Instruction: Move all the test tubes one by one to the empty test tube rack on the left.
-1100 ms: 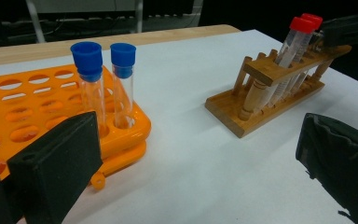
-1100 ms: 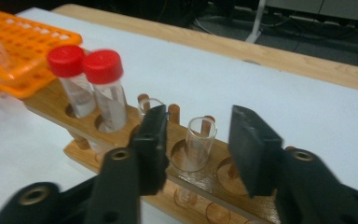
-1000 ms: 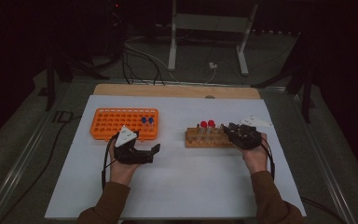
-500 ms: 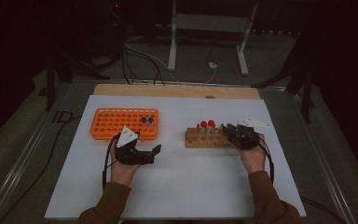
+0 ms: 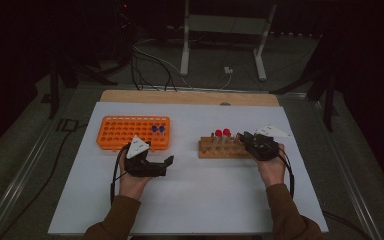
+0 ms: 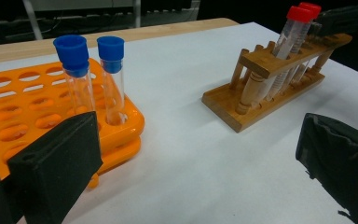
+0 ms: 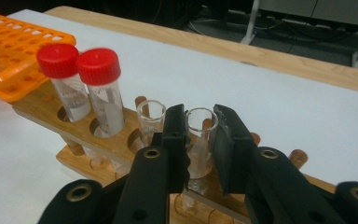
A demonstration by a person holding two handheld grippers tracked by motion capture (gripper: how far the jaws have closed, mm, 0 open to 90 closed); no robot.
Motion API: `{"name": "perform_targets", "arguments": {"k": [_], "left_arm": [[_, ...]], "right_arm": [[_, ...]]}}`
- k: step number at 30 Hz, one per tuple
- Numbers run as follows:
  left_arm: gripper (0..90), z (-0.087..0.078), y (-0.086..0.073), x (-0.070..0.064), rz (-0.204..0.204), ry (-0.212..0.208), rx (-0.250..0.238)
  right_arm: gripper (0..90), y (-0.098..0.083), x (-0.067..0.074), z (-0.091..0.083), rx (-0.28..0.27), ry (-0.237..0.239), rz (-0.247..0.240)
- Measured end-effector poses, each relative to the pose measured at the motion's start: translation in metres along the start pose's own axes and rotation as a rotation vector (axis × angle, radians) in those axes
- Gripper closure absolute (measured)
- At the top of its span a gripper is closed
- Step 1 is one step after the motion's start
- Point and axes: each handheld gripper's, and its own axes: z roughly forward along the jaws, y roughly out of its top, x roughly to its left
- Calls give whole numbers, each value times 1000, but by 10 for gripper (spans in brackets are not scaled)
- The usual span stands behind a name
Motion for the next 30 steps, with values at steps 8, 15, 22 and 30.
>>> {"name": "perform_targets", "arguments": {"k": [8,15,22,30], "left_arm": [[7,1,-1,-1,1,-3,5],[8,2,-1,-2,4,-8,9],[10,3,0,-4,8,-14,10],[10,4,1,-6,10,-21,7]], "right_arm": [[761,5,-1,-9,-26,6,14],[761,12,-1,-16,-53,13,18],[761,22,-1,-26,-80,20,15],[762,32,0,-37,-109,29,5]]}}
